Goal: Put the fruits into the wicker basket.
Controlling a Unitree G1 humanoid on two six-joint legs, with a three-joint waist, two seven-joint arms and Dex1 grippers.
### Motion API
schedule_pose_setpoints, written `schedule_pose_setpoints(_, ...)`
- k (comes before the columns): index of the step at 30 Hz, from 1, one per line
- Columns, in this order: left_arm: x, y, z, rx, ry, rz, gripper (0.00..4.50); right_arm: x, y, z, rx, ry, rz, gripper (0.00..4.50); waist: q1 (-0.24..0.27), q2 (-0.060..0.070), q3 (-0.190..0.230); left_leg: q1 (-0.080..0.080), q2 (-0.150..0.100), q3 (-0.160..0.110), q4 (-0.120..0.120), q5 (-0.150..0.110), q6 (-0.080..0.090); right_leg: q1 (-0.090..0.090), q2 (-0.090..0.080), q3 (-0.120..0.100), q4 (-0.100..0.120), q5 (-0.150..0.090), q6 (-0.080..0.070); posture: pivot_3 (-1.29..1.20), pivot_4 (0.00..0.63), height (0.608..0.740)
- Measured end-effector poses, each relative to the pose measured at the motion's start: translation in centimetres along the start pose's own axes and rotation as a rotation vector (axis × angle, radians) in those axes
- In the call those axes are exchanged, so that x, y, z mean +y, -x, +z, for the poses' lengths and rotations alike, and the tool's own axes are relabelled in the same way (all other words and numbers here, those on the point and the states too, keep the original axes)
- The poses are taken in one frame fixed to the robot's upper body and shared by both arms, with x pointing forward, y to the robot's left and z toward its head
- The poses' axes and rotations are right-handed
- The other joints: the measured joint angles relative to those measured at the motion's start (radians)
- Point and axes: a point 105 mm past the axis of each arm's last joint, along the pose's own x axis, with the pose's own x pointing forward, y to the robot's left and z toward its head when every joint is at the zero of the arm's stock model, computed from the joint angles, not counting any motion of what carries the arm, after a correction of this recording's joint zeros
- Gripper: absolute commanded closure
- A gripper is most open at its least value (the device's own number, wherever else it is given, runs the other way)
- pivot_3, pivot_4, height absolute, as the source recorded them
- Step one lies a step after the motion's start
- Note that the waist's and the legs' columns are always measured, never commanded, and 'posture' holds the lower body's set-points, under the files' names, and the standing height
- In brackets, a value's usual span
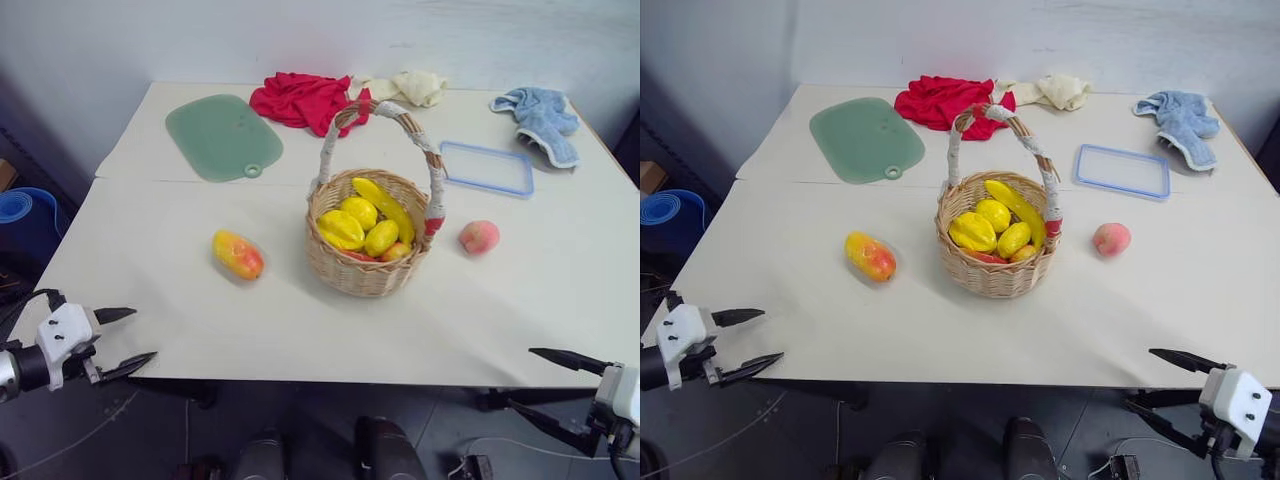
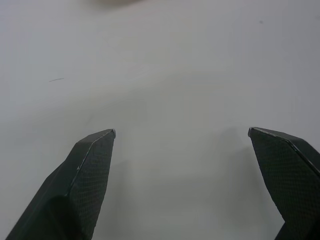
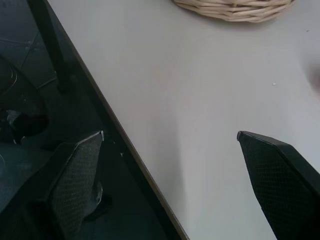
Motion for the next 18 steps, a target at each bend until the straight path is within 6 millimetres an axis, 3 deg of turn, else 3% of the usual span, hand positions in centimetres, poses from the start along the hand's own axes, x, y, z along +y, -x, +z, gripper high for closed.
schedule_pose_setpoints(5, -1.4, 0.5, -0.9, 0.035, 0.050, -0.047, 0.00, -0.3, 0.0, -0.3, -0.006, -0.010, -0.012, 0.05, 0.000, 0.000, 0.000, 0.000, 0.002, 0.005, 0.000, -0.001, -0.003, -0.002, 0.000, -0.002, 0.000, 0.000, -0.001, 0.00, 0.150, 0.740)
schedule_pose_setpoints(10, -1.9, 0.5, -0.2, 0.014, 0.143, -0.114, 0.00, -0.6, -0.7, 0.0, -0.052, -0.037, -0.012, 0.05, 0.002, 0.000, 0.000, 0.000, 0.003, 0.006, 0.001, -0.003, -0.001, -0.002, 0.001, -0.003, 0.001, 0.000, -0.002, 0.00, 0.150, 0.740)
schedule_pose_setpoints(13, -1.1, 0.3, 0.9, -0.023, 0.165, -0.122, 0.00, -0.6, -1.3, 0.7, -0.086, -0.051, -0.003, 0.05, 0.003, 0.001, 0.000, 0.000, 0.003, 0.005, 0.002, -0.003, -0.001, -0.002, 0.001, -0.003, 0.002, 0.000, -0.002, 0.00, 0.150, 0.740)
schedule_pose_setpoints(18, 1.0, -1.2, 5.2, -0.159, 0.118, -0.111, 0.00, 0.0, -3.0, 4.0, -0.255, -0.034, 0.014, 0.05, 0.003, 0.001, 0.000, 0.000, 0.003, 0.005, 0.002, 0.000, -0.006, -0.002, 0.001, -0.003, 0.003, 0.000, -0.002, 0.00, 0.150, 0.740)
